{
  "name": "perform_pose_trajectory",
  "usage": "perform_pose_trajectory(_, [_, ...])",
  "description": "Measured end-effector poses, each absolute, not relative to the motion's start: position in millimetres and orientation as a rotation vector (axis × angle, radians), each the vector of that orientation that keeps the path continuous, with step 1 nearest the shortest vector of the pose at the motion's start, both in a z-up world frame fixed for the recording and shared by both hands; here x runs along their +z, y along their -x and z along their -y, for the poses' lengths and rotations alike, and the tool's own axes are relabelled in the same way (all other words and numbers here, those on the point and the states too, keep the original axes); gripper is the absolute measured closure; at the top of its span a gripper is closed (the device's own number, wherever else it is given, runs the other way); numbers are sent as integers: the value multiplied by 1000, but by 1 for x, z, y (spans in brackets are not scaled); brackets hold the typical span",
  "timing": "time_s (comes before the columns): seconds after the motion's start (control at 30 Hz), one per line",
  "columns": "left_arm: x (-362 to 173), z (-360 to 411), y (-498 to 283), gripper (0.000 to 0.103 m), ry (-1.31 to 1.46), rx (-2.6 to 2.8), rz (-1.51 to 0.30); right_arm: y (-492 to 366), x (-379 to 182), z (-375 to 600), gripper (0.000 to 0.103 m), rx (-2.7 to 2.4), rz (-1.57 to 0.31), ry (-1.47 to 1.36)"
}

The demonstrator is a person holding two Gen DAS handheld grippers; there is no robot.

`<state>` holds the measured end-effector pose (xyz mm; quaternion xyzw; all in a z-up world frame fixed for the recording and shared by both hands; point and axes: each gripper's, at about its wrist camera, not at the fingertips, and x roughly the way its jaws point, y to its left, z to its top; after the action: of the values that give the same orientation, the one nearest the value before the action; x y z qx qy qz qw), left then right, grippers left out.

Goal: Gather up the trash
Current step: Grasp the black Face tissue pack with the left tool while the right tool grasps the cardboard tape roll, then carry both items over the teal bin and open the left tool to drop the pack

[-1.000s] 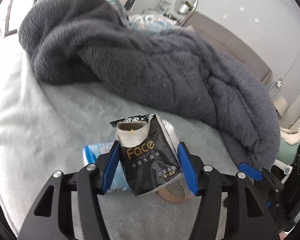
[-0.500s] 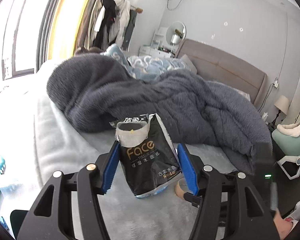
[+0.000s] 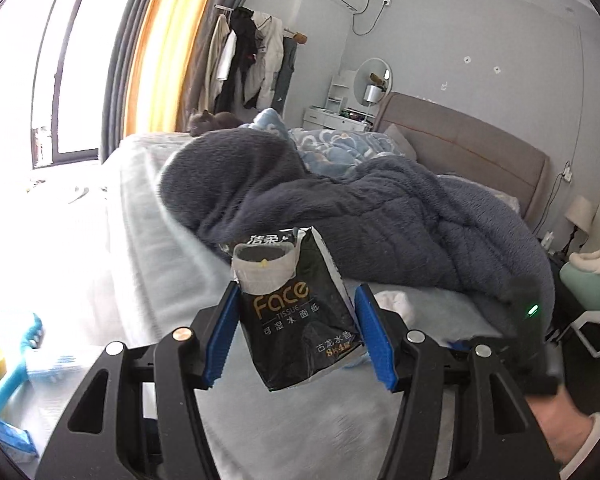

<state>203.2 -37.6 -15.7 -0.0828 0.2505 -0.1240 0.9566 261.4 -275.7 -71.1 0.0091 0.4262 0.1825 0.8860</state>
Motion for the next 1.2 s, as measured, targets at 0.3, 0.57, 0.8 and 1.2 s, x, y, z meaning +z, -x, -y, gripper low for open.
perform_pose_trajectory(0.3, [-32, 6, -181, 42, 190, -169, -573, -250, -39, 256, 60, 417, -842, -70])
perform_pose_trajectory(0.57, [-59, -30, -166, 42, 206, -73, -674, -241, -19, 226, 60, 472, -823, -126])
perform_pose_trajectory(0.8, [-81, -67, -154, 42, 217, 1, -737, -230, -3, 185, 60, 529, -803, -122])
perform_pose_trajectory(1.2, [-137, -124, -154, 42, 270, 96, -962, -208, 5, 106, 60, 642, -807, -53])
